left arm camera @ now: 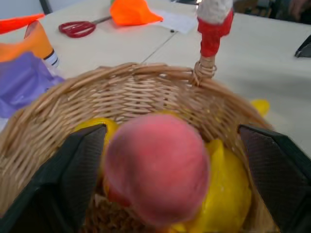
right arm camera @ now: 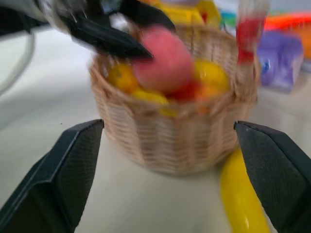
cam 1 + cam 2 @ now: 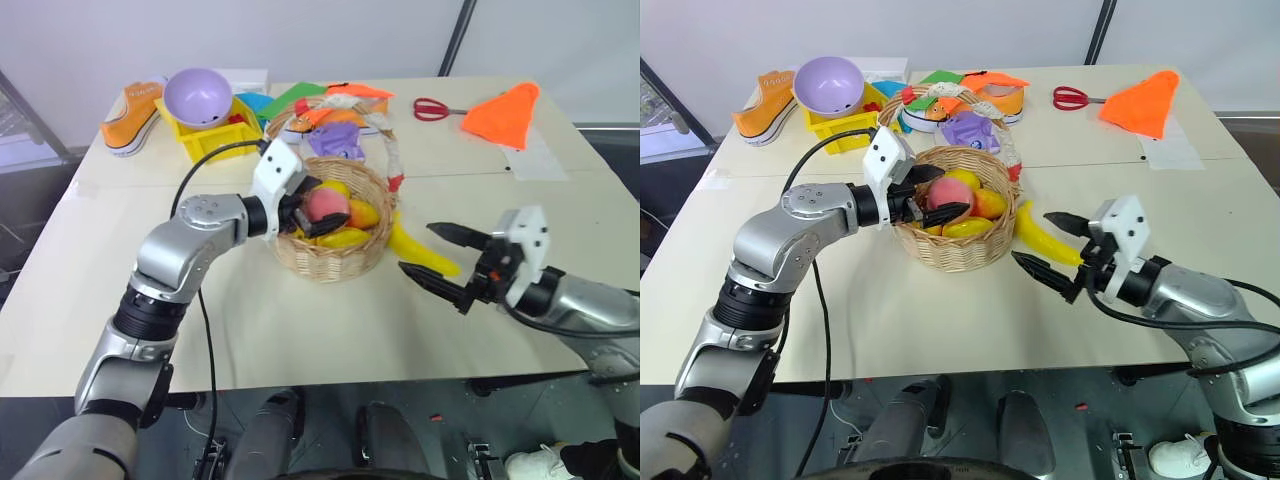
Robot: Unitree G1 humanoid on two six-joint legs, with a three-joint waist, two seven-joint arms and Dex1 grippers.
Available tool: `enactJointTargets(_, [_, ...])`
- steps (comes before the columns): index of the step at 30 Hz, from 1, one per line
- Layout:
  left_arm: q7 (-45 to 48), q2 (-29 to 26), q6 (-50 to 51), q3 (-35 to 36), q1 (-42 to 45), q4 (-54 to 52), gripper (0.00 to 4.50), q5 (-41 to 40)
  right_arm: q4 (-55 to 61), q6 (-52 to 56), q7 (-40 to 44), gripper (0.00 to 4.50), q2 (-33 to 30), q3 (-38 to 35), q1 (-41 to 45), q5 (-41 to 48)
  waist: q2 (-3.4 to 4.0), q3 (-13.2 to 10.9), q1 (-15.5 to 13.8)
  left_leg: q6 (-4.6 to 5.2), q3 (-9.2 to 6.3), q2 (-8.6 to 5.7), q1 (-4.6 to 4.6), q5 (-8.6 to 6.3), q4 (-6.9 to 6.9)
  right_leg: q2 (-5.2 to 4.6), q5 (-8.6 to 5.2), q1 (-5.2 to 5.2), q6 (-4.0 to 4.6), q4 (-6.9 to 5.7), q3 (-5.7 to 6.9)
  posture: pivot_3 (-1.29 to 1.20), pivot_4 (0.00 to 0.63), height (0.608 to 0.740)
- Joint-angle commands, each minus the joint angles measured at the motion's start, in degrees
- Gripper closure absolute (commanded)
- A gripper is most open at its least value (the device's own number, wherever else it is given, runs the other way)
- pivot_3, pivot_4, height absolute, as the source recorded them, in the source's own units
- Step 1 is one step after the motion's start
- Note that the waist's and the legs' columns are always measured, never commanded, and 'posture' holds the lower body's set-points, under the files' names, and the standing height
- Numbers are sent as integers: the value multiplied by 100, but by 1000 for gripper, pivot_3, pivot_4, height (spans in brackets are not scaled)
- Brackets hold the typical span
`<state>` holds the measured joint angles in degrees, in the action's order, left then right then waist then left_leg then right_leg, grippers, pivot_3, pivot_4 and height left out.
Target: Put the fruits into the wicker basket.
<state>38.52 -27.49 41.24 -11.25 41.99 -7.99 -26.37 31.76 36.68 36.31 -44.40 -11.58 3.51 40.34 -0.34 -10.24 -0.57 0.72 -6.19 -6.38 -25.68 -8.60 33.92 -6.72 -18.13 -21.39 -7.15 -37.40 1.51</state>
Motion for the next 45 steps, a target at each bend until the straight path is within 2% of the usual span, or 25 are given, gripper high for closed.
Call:
enactJointTargets(1, [941,-313,-429,325,-142,-588,43,-385,-382,-85,-189,0,17,441,291,-665,2,-1,24,0,1,0,0,0,0,0,0,-1,1,0,-1,0,150,740])
enactJointTargets(7, [1839,-976,-117,586,-616,-1265,43,-1012,-1569,-348,-9,0,141,1000,942,-1399,6,-2,28,-1,-2,1,0,1,0,1,-1,0,2,0,1,0,150,740])
enactJointTargets(14, [1772,-1259,123,686,-1013,-1921,43,-1256,-2773,-471,379,0,265,1279,1432,-1823,7,-3,-12,0,-3,-2,1,1,2,0,-1,1,2,0,0,0,150,740])
enactJointTargets(17, [1624,-1232,182,746,-1061,-1966,0,-1279,-2972,-407,467,891,311,1268,1488,-1888,7,-3,-7,0,-4,-2,0,1,2,1,0,1,2,0,0,0,150,740])
enactJointTargets(22, [1435,-1193,189,903,-1176,-2021,0,-1333,-2863,-495,454,3451,303,1097,1393,-1987,8,-3,7,-1,-3,0,2,1,2,3,0,1,1,-4,0,0,150,740])
enactJointTargets(23, [1414,-1223,159,982,-1225,-1989,0,-1316,-2748,-509,424,3817,205,1005,1301,-2035,9,-3,7,-1,-3,0,2,1,1,3,0,1,1,-5,0,0,150,740])
enactJointTargets(28, [1475,-1521,0,1494,-1578,-1684,0,-1259,-1338,-747,783,3817,-520,15,97,-1946,26,-11,-42,-1,-6,-7,-3,0,-2,-3,-4,-6,-5,-5,0,0,150,740])
enactJointTargets(31, [1536,-1655,-123,1752,-1754,-1394,0,-1228,-398,-730,1281,3817,-744,-666,-636,-1472,28,-10,-16,0,-6,-5,0,-1,-1,-3,-4,1,-5,-4,0,0,150,740])
enactJointTargets(35, [1774,-1744,-555,1992,-1956,-943,0,-1090,704,-101,1639,3817,-891,-1221,-970,-386,32,-10,40,-2,-2,6,10,-2,0,1,-13,3,14,-4,-5,0,150,740])
enactJointTargets(38, [1916,-1740,-782,2044,-2005,-799,0,-1079,1255,248,1409,3817,-860,-825,-330,374,31,-11,52,-4,-2,12,14,-4,0,4,-14,-1,20,-3,-7,0,150,740])
enactJointTargets(40, [1956,-1727,-851,2053,-2016,-765,0,-1084,1340,537,980,3817,-639,-148,500,475,30,-11,65,-11,-1,12,14,-8,0,1,-14,-4,24,4,-8,0,150,740])
enactJointTargets(45, [1850,-1643,-834,2041,-2068,-914,0,-1139,433,1008,-14,3817,293,1471,2455,-401,25,-11,113,-11,-3,7,5,-9,-2,-3,-17,-15,32,20,-4,0,150,740])
